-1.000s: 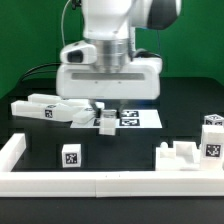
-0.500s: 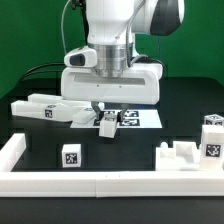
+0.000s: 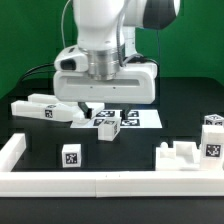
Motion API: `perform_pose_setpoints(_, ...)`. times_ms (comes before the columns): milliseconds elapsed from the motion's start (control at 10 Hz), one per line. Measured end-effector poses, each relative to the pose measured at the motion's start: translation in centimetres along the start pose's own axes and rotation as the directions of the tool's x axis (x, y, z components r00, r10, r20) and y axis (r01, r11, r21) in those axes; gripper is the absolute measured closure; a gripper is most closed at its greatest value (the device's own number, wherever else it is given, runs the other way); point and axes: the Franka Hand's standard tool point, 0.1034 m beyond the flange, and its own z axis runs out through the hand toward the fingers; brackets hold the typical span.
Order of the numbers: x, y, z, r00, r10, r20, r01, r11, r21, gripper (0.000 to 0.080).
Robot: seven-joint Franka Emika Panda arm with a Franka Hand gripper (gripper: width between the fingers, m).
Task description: Assemble chair
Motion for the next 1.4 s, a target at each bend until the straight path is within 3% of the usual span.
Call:
perform_pose_setpoints(100,1.7,0.3,-0.8,0.999,-0.007,0.043,0.007,1.000,-0.008,0.0151)
perform_pose_setpoints(200,1.9,0.6,-1.2,0.985,0.032,0.168,-0.032,0.999,-0.001,0.0151)
perform_pose_setpoints(300,3.1,0.9,-1.8,0.944,0.090,0.319,-0.091,0.996,-0.013,0.0150)
perform_pose_setpoints(400,4.1,0.8,-1.9,0.933,0.075,0.353,-0.074,0.997,-0.016,0.0150)
perform_pose_setpoints(600,2.9,1.0,-1.6,0.872,0.087,0.481,-0.089,0.996,-0.020,0.0150)
perform_pose_setpoints(700,3.1,0.3,-1.5,0.826,0.139,0.546,-0.159,0.987,-0.012,0.0150)
perform_pose_setpoints(800,3.6,-0.5,-1.4,0.816,0.153,0.558,-0.194,0.981,0.015,0.0150)
perform_pose_setpoints(900,3.5,-0.7,-1.5,0.815,0.153,0.559,-0.199,0.980,0.022,0.0150)
perform_pose_setpoints(1300,3.4,-0.3,-1.1,0.811,0.158,0.563,-0.203,0.979,0.018,0.0150)
perform_pose_setpoints(1400,2.7,0.3,0.2,0.782,0.173,0.599,-0.232,0.972,0.022,0.0150)
